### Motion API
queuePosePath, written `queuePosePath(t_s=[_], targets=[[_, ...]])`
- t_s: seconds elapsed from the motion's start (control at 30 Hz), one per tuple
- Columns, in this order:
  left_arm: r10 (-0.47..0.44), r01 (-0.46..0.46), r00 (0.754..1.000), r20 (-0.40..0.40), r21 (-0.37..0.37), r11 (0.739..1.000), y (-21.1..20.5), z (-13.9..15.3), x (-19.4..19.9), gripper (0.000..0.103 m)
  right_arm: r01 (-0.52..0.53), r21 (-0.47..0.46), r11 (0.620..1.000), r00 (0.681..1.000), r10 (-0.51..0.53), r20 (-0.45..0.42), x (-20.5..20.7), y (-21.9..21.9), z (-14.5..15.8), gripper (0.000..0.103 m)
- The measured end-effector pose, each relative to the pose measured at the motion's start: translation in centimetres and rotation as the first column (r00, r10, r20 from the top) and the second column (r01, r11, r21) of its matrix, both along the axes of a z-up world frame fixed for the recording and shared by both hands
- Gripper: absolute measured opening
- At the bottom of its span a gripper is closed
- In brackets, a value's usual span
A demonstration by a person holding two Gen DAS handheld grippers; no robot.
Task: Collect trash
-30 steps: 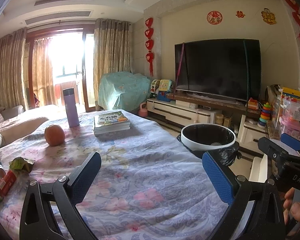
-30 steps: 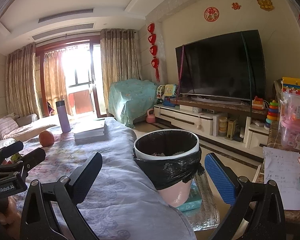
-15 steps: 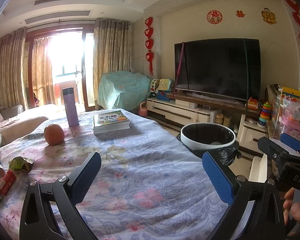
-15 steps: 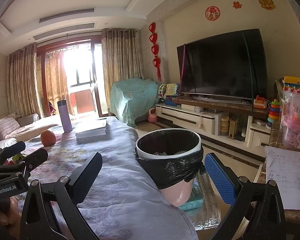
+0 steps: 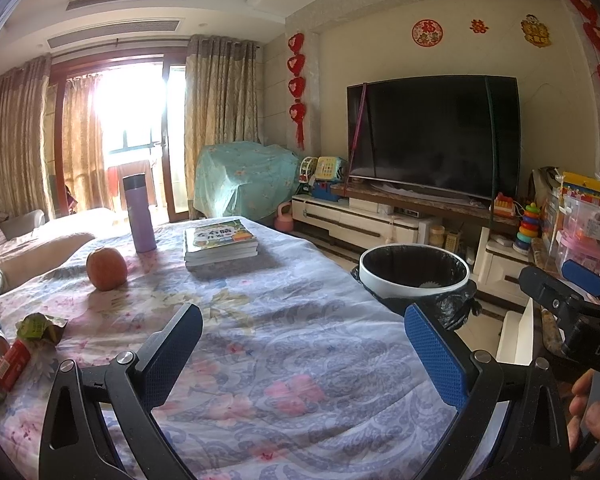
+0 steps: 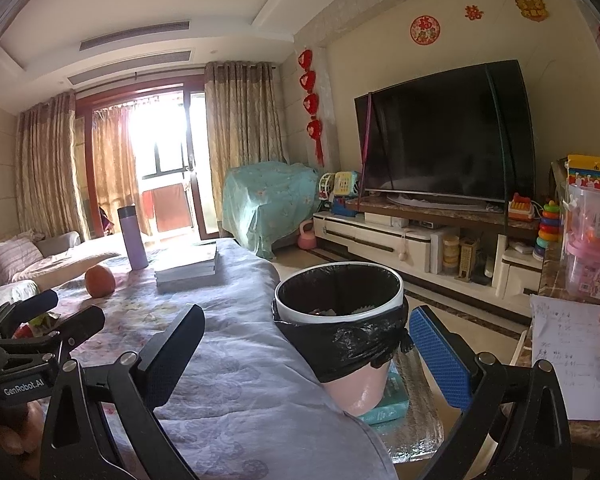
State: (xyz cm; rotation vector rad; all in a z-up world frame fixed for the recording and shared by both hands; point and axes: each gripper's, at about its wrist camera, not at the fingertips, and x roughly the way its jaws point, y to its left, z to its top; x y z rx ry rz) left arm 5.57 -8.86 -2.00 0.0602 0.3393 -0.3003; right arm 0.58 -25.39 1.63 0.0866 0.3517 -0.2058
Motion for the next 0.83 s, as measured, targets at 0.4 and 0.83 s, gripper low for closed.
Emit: queuePosePath(t_s=[0.4,0.83], targets=[[-0.003,0.003,1.0,-0.008,0.001,1.0,-0.12,-0.33,0.16,0.102,-0.005,0.007,1.0,1.0,0.005,-0.004,0.04,0.2,0.1,0.103],[-0.009,0.009,1.0,-0.021,0.0,1.0,0.05,-0.57,0.6,0.102,-0.017,0.036,0.999,1.0,0.017,-0.006,0.42,0.25,0.04,0.103]])
